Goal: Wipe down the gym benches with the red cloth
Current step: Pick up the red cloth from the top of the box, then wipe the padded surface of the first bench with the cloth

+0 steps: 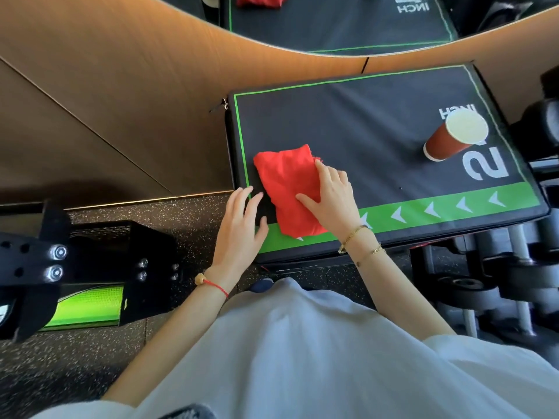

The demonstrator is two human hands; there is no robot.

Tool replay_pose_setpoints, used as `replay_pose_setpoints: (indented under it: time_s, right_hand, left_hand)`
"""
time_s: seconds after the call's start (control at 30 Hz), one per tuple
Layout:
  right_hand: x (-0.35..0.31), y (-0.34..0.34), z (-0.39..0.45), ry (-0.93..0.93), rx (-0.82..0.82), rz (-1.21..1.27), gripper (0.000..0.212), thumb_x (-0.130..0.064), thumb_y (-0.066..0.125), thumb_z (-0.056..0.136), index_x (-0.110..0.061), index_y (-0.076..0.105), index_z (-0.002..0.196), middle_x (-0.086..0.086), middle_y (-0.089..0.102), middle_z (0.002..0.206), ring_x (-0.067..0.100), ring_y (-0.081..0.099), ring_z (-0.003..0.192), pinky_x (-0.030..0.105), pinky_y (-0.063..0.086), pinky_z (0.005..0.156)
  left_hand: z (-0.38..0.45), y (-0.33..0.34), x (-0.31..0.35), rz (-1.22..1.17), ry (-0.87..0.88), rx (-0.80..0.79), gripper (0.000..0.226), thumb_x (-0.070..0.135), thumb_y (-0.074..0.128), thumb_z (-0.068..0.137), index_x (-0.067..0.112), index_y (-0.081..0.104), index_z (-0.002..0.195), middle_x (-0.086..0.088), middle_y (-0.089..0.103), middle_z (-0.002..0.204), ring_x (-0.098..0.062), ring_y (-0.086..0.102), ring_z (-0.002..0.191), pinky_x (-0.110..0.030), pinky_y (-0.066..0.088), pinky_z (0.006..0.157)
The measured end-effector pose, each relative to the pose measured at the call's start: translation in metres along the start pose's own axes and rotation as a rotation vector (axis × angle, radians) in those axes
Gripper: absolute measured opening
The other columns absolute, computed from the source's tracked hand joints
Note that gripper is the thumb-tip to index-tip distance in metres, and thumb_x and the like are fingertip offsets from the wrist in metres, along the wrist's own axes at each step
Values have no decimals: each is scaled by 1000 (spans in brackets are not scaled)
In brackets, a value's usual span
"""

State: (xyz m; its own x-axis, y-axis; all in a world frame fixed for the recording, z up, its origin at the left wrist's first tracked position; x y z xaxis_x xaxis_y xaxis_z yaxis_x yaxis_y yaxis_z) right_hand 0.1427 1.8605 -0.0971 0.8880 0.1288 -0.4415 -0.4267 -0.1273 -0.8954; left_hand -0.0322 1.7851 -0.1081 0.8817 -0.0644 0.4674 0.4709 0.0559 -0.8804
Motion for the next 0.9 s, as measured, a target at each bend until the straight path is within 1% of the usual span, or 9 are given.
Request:
replay_pose_setpoints:
  time_s: [0.17,0.27,0.33,0.4,0.5,0.6,0.7,0.8,0.9]
  right_hand:
    - [-6,2,-2,-11,-14,62,67,-32,63,89,-12,35,147,10,54,121,30,48,110,37,40,92]
    - [-5,0,-6,-1,-10,101,57,-30,61,89,-18,43,142,8,55,114,30,55,104,35,44,77]
    - [-5,-5,-9,-4,17,87,50,-30,60,89,-20,48,137,7,56,111,31,58,98,33,41,70]
    - [-3,-10,-15,1,47,81,46,-30,60,89,-21,51,133,7,55,107,32,59,93,33,39,67]
    - [3,-21,-26,27,93,105,41,-30,61,88,-22,54,128,5,56,107,32,59,90,32,38,66]
    - [12,-32,-41,64,134,152,39,-29,62,88,-23,57,126,5,57,105,31,60,89,34,44,69]
    - [21,-40,-57,108,170,207,38,-26,64,87,-22,59,124,4,57,101,29,59,87,36,47,72]
    - [28,-48,-75,157,218,263,36,-24,65,85,-21,60,121,4,57,98,27,59,86,39,48,77]
    - [29,-55,-94,202,272,292,36,-23,66,84,-22,60,119,3,58,97,24,59,87,40,47,80]
  left_hand:
    - [-2,1,2,2,19,9,44,17,52,97,5,48,139,-13,41,147,-29,29,145,-40,34,118]
    - [-2,0,3,3,25,14,43,16,53,97,4,49,138,-14,43,145,-30,30,144,-40,34,118]
    - [-2,0,3,11,28,12,43,15,52,97,4,49,139,-14,43,145,-30,31,144,-41,35,117]
    - [-2,1,4,17,32,9,43,15,52,97,3,49,138,-15,43,145,-31,31,144,-43,34,117]
    - [-3,0,5,20,33,14,43,14,51,97,3,49,138,-16,42,146,-32,31,144,-44,35,117]
    - [-4,0,7,23,39,22,42,13,50,97,2,50,138,-17,43,146,-32,32,144,-44,35,117]
    - [-4,-2,9,37,57,40,40,10,51,97,2,52,136,-18,45,143,-34,33,143,-48,31,119]
    - [-4,-4,20,58,139,42,37,6,52,94,4,56,131,-16,49,140,-35,36,141,-53,24,120]
    - [-3,-3,36,7,240,6,37,5,53,93,4,57,130,-14,51,139,-32,37,141,-49,28,120]
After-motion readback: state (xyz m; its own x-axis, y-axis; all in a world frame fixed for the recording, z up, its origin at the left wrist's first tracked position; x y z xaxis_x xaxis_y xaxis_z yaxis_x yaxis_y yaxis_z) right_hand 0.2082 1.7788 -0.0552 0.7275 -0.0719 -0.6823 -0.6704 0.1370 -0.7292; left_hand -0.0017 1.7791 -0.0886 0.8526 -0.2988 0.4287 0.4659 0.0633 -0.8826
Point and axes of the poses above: each hand's wrist, its own z-axis towards the middle knuckle, its own y-axis out of the palm, x = y × z, the point moved 10 cm from there along z, towards the middle knuckle
